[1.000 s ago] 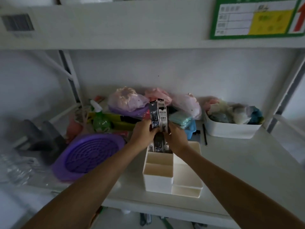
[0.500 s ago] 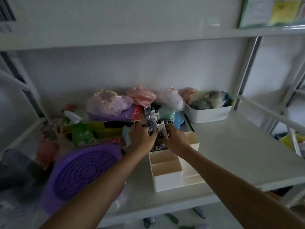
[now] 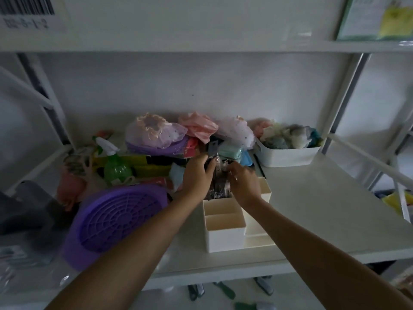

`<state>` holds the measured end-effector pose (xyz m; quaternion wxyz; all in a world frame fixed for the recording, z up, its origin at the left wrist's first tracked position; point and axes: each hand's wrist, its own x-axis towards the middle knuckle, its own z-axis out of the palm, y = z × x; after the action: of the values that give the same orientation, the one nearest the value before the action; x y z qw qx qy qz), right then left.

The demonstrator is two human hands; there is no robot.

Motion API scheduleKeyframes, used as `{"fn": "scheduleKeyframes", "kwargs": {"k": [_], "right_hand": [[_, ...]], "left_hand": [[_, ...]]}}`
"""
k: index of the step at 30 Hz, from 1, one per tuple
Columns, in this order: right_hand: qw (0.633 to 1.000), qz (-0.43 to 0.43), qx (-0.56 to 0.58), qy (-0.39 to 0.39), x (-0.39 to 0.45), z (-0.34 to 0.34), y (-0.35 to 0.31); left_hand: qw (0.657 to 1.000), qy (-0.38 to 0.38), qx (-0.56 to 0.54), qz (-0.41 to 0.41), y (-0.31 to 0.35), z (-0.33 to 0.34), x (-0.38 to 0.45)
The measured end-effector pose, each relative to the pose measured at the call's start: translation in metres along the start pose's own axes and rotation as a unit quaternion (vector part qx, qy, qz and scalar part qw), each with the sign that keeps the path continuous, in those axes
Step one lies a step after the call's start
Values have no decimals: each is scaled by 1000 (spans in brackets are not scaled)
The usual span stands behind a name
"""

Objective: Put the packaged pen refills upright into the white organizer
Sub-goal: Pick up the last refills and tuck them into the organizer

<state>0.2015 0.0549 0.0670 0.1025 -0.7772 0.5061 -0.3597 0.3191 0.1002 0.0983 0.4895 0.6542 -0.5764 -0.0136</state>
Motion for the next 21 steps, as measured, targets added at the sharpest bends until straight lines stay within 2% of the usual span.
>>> {"fn": "scheduleKeyframes", "kwargs": {"k": [2,4,7,9,11,14,16,18,21], "right_hand": [[999,2,-29,-28,-4,6,13],[999,30,-5,-38,-7,10,17],[998,43,4,-43,-5,11,15],[998,52,17,-13,4,2,11],[992,66,94,50,17,-8,4],[980,8,164,110,20,-13,-10],[988,-5,134,77,9,-3,-4],[996,1,90,11,-8,9,9],[998,-15,59,-34,-19,14,19]], "left_hand": [[1000,6,27,-15,-3,3,2],[999,2,45,-9,0,9,2],[998,-62,27,-5,8,14,4],[996,-78,-34,8,14,11,12],[992,-62,-110,28,13,5,22],[992,-65,-79,70,-8,4,19],[991,-110,18,79,-32,13,4],[984,-148,80,65,-52,19,-17],[987,-113,54,96,-62,22,-25]]}}
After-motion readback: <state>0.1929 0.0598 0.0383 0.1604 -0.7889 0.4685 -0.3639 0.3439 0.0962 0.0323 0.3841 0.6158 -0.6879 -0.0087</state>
